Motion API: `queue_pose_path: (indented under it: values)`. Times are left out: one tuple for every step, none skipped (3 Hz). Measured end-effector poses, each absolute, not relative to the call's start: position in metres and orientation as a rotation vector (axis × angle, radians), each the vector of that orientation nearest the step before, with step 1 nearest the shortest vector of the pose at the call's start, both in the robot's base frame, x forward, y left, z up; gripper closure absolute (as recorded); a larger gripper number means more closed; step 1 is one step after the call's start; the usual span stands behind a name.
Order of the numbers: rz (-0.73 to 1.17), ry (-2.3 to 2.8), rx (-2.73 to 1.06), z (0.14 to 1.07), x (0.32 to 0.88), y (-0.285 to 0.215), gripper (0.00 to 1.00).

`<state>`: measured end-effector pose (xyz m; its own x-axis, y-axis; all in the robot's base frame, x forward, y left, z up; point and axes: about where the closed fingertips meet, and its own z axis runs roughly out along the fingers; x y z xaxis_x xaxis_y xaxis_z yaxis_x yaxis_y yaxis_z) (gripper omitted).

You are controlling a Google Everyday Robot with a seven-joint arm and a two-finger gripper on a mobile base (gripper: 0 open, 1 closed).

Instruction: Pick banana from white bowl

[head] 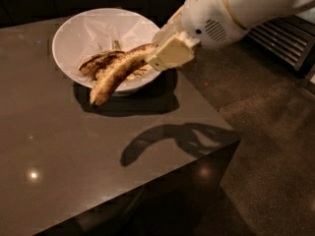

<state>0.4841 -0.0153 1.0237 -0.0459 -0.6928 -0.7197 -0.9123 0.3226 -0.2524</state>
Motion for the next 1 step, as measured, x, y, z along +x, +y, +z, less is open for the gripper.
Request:
queue_pose_path:
  values:
    - [0.334,1.840,-1.403,1.0175,0.4744,-0.0285,1.00]
